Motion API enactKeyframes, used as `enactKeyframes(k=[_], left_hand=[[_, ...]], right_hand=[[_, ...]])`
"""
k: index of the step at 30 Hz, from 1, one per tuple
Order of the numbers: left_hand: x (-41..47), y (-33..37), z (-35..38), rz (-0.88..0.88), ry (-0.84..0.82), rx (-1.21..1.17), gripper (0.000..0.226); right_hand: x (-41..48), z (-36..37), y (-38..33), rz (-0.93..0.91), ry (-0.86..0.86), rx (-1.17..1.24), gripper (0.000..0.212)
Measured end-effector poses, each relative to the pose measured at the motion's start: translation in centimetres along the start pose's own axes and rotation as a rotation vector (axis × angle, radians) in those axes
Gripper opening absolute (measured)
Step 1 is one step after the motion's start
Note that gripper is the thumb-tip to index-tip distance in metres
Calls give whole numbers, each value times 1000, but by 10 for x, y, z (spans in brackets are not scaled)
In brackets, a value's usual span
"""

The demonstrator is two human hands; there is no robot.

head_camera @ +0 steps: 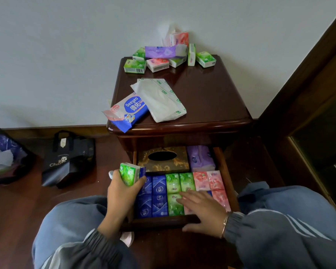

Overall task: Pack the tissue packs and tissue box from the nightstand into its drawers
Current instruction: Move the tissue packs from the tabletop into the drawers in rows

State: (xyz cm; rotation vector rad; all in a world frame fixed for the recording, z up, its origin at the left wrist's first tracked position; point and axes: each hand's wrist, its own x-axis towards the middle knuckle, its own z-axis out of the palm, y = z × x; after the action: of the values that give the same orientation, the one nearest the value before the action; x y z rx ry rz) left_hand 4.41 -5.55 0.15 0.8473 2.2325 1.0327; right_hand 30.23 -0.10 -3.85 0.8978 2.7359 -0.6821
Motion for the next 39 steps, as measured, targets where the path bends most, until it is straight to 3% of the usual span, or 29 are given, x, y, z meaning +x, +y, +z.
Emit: enactKeyframes(k=[4,8,12,16,18,20,24,33,37,39], left_hand=[[-3,-8,-16,11,78,-30,43],[-6,-15,-28,13,129,-64,45],[-4,-22,-32,-5,141,-84,46],[10,-16,-28,-12,84,-155,44],[25,-6,-25,78,-37,-204,37],[44,4,-19,160,-184,-151,38],[74,20,-9,204,-319,-61,41],[81,10,-23,230,-314,124,47],[50,-10,-67,177,-490,136,71],[28,-17,-97,143,-606,114,73]], right_hand=[[-19,18,-8,-23,-145,-206,82],[-13,5,-5,42,12,-153,74],[3,-32,2,167,407,0,74],[26,-78,37,543,988,355,83],[35,-97,61,677,1117,549,90],[44,-109,82,698,1083,732,95],[54,-117,105,745,1044,920,78],[13,-127,114,753,859,905,64],[-46,-137,102,803,501,742,43],[-78,-143,88,795,281,680,40]])
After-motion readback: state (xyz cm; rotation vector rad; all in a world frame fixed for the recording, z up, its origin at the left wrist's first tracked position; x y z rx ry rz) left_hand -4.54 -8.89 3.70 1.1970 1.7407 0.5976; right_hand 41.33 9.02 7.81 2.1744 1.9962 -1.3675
